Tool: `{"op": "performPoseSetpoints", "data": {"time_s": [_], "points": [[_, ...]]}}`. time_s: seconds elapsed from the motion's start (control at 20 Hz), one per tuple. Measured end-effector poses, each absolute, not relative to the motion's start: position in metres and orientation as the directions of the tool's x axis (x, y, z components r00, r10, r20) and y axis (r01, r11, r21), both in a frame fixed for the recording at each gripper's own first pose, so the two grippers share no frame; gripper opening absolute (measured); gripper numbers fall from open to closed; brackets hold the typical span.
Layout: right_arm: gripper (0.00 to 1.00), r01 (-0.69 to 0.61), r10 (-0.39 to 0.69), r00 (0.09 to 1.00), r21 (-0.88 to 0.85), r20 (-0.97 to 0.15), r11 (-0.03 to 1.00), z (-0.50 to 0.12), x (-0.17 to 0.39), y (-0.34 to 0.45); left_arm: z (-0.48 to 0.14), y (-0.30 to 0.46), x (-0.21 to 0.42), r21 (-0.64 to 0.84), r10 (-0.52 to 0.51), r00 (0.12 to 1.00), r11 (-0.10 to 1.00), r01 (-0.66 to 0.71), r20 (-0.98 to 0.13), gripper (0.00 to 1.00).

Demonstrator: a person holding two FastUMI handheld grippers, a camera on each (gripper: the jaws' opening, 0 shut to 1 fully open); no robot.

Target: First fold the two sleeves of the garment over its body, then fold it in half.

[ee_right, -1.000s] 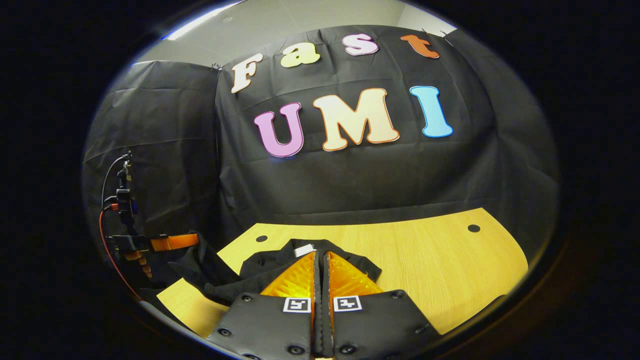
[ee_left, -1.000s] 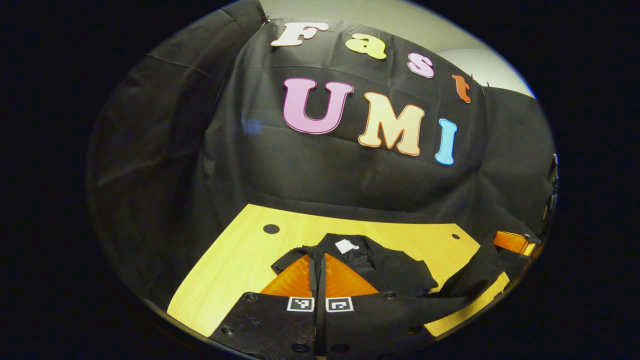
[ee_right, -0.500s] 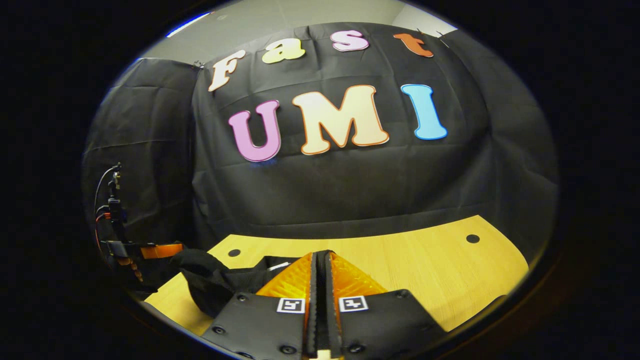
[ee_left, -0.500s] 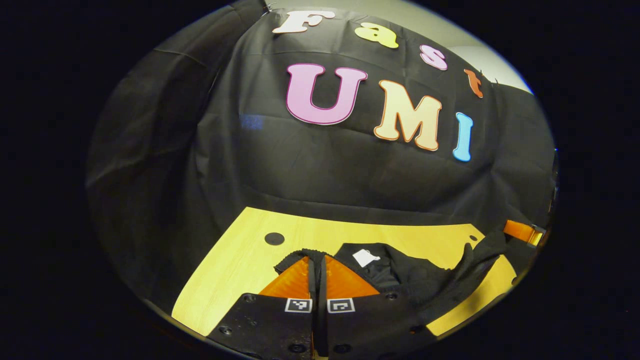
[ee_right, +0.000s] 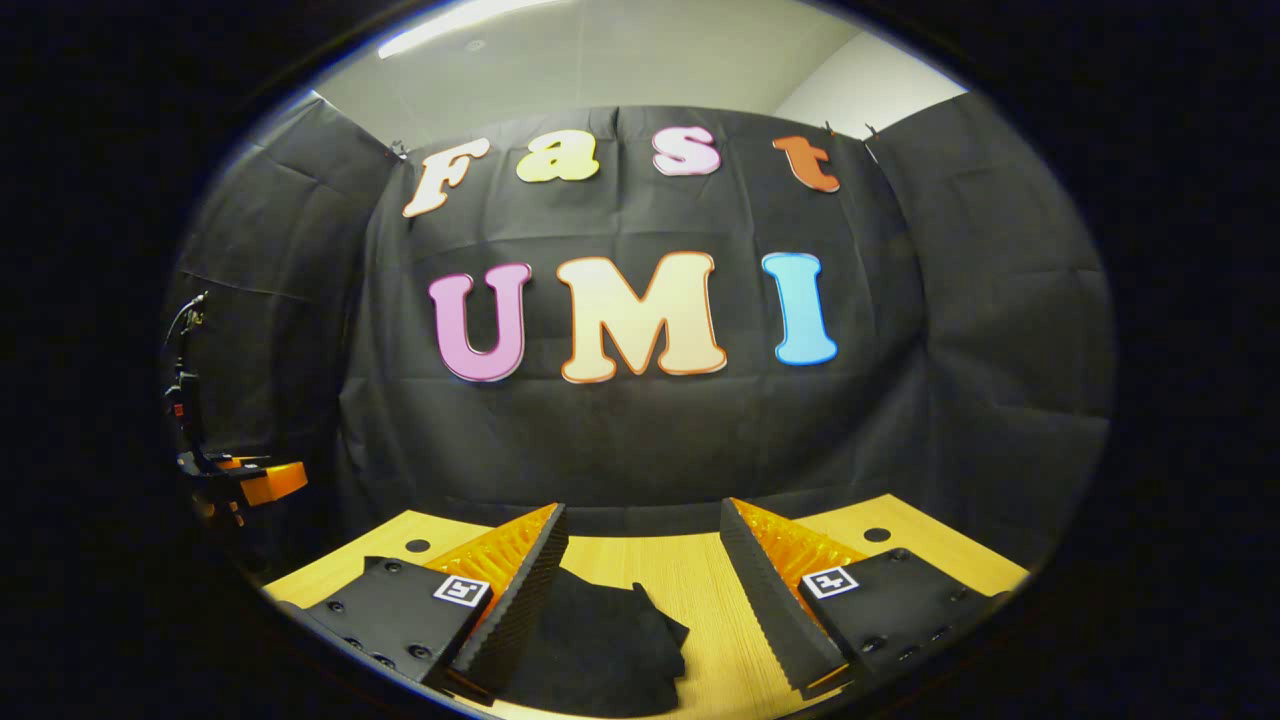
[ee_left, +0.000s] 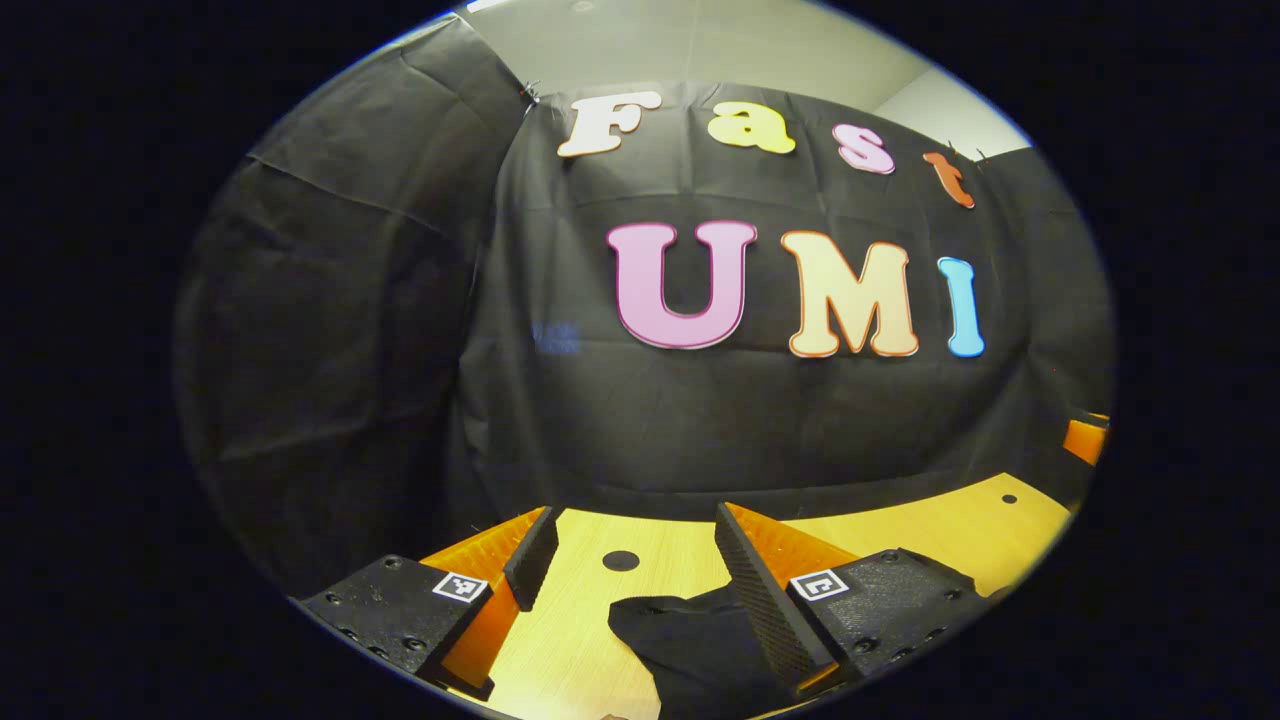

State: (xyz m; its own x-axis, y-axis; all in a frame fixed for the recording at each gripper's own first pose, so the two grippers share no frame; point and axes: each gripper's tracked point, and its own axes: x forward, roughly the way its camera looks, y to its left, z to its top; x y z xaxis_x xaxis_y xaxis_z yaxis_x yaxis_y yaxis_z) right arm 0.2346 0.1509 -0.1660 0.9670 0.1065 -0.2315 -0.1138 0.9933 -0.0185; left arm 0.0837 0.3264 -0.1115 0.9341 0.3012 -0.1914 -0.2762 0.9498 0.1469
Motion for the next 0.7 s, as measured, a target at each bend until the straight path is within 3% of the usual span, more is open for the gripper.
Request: {"op": "performPoseSetpoints", "data": {"time_s": [0.2, 0.45, 0.7], "points": [[0.94, -0.169, 0.161, 0.967, -0.024, -0.198, 0.985, -0.150, 0.176, 0.151, -0.082, 0.299, 0.032, 0.168, 0.300, 0.942, 0.947, -0.275, -0.148, 0.92], [0.99, -0.185, 0.185, 0.971, 0.013, -0.152, 0.983, -0.123, 0.107, 0.133, -0.044, 0.266, -0.030, 0.194, 0.302, 0.949, 0.940, -0.281, -0.091, 0.92], [0.94, -0.171, 0.168, 0.980, -0.014, -0.105, 0.985, -0.106, 0.035, 0.112, -0.015, 0.231, -0.077, 0.208, 0.270, 0.962, 0.944, -0.255, -0.045, 0.92]]}}
